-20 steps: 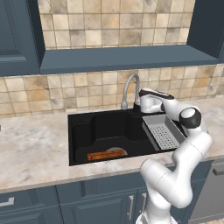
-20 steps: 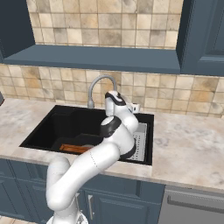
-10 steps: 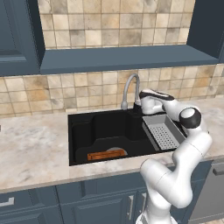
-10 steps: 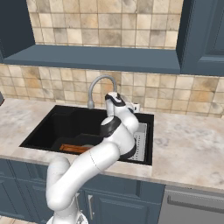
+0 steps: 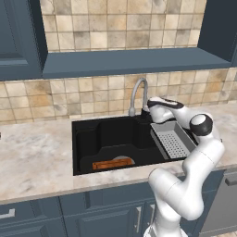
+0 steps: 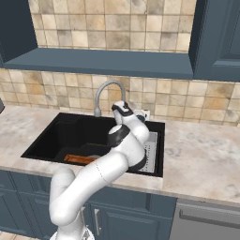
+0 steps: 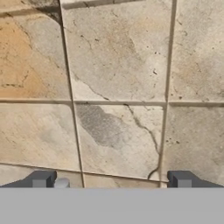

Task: Turn on the sink faucet with hot water and rinse the cutting board for ten seconds, then turn off the faucet. Push the cutting board to reach the water if necessary.

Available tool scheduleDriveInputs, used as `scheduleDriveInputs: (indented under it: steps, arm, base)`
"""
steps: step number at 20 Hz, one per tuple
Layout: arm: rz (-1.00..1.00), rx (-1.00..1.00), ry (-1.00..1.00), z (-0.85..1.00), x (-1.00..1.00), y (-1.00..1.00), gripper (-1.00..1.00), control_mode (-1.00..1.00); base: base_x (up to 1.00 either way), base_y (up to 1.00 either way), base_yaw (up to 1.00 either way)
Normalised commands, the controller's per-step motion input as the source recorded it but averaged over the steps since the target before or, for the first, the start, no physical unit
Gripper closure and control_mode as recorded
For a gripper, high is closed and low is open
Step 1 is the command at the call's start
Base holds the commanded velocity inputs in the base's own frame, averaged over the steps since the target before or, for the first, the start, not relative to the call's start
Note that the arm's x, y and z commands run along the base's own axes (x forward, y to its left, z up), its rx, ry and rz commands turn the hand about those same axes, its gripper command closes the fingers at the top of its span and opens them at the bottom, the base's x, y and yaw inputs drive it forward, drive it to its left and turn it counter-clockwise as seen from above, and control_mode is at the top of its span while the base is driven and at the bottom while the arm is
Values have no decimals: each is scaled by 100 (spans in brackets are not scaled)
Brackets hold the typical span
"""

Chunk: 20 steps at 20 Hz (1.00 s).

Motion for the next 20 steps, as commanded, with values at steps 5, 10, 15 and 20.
scheduleDriveInputs:
  steps: [5,10,15,20]
  arm:
    - [0,0,0,-10,0,-4,-100,-100]
    - [0,0,0,-4,0,-26,-100,-100]
    - [0,0,0,0,0,-10,-100,-100]
    - [0,0,0,0,0,0,-100,-100]
  base:
    - [0,0,0]
    - [0,0,0]
    - [0,0,0]
    - [0,0,0]
